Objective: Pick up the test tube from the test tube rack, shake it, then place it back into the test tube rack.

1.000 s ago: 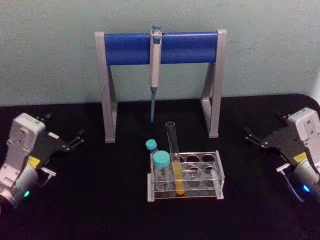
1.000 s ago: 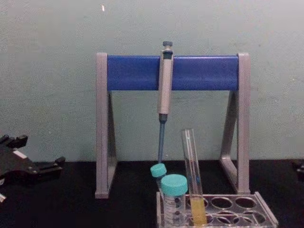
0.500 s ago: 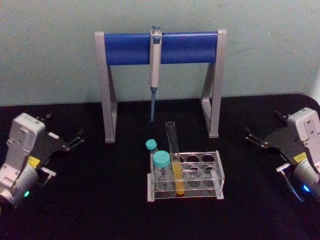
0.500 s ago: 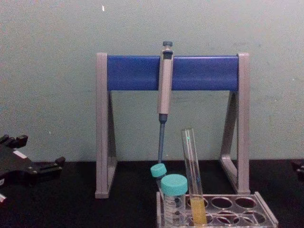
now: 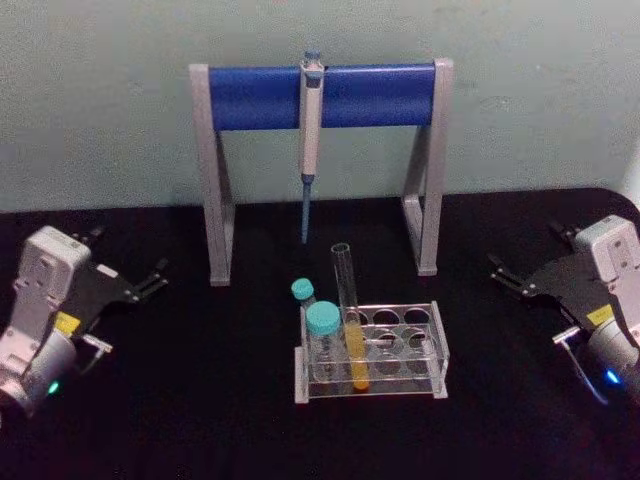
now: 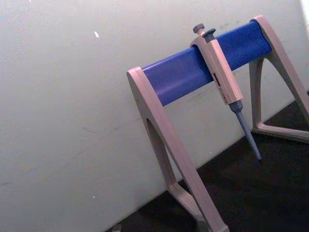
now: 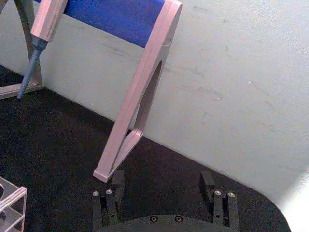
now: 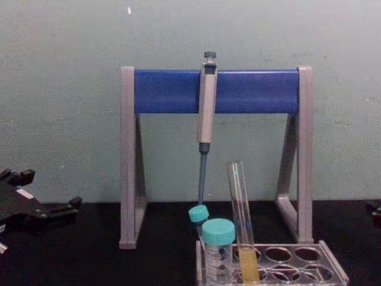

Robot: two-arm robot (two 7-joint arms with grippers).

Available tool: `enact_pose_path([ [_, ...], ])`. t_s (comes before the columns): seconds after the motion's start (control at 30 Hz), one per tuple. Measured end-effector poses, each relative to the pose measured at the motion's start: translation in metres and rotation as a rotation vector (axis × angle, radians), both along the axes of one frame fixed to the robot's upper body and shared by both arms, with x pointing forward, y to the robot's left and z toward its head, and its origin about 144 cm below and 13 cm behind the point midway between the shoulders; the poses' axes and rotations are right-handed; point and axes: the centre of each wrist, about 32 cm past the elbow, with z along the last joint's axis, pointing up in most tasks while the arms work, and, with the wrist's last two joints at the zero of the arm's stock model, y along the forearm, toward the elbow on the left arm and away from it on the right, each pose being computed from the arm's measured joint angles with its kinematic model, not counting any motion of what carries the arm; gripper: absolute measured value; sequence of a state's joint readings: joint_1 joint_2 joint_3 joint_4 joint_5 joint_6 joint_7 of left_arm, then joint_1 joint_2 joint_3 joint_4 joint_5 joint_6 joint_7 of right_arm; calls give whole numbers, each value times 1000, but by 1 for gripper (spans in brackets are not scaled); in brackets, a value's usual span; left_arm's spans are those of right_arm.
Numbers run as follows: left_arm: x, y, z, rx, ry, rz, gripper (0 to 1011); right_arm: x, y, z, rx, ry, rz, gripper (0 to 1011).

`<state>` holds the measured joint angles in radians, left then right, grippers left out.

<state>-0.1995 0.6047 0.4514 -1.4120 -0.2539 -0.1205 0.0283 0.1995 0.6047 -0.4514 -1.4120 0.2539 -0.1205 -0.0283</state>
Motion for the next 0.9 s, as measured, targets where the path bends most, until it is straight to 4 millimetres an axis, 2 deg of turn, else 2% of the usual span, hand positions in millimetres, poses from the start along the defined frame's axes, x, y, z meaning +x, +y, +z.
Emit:
enact_pose_path([
  [0.37,0,0,0,0,0,0,1001,-10,2,2,48,38,59,1000],
  [0.6,0,0,0,0,0,0,1001,-24,9,7,160,104,165,1000],
  [0.9,0,0,0,0,0,0,1001,-32,20,17,276,189,306,1000],
])
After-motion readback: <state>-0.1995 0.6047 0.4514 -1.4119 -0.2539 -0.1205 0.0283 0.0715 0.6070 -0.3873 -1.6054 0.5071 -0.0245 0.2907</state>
